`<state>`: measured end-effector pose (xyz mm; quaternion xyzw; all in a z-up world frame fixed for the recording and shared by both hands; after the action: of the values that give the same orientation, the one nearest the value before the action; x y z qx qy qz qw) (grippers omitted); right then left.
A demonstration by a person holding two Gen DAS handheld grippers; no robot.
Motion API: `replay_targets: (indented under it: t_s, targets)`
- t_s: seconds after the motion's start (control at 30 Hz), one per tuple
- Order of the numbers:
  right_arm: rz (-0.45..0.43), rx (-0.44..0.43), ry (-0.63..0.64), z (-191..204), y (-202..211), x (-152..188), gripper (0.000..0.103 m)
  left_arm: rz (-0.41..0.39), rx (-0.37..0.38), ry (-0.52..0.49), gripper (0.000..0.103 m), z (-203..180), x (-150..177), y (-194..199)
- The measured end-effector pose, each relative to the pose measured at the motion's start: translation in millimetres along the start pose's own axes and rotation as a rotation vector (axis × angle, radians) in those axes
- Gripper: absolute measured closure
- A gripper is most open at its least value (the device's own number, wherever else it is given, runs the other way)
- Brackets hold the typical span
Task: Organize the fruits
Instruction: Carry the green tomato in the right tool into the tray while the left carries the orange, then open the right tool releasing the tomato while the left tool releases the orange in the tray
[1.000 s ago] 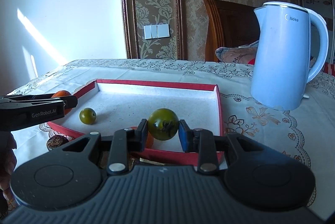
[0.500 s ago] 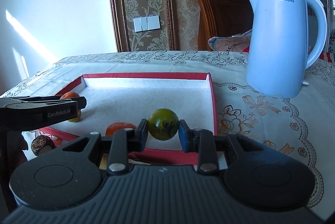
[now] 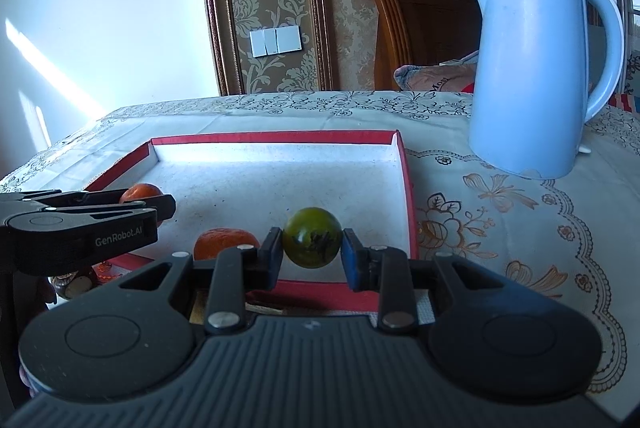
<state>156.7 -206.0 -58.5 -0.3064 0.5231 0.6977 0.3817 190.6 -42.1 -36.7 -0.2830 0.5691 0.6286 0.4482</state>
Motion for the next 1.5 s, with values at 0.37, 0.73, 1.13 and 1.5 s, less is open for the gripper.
replay_targets:
  t_s: [0.37, 0.73, 1.13, 1.5]
  targets:
    - [0.015, 0.006, 0.002, 0.3, -4.6, 3.2, 0.074, -0.001, 0.015, -0.012, 0.062, -3.3, 0.9, -1.8]
    - [0.005, 0.022, 0.03, 5.2, -5.3, 6.0, 0.073, 0.002, 0.048, -0.035, 0.062, -12.7, 4.4, -3.8]
    - [0.003, 0.019, 0.026, 6.0, -4.6, 5.9, 0.073, 0.002, 0.04, -0.058, 0.033, -17.6, 5.2, -2.9]
    - [-0.011, 0.025, 0.007, 2.1, -1.7, 5.8, 0.07, 0.013, 0.046, -0.057, 0.032, -15.1, 7.0, -2.2]
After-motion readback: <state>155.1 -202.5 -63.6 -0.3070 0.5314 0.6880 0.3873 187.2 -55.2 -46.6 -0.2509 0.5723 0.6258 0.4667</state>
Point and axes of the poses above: each gripper's, at about its wrist camera, not at the fingertips, and y roughly against the way its jaws point, z to its left, x to its underside, the point moved 8 cm from there along -y, roughly the way its jaws point, and after that the axes turned 9 degrees about -y, right-handed, at the moved point
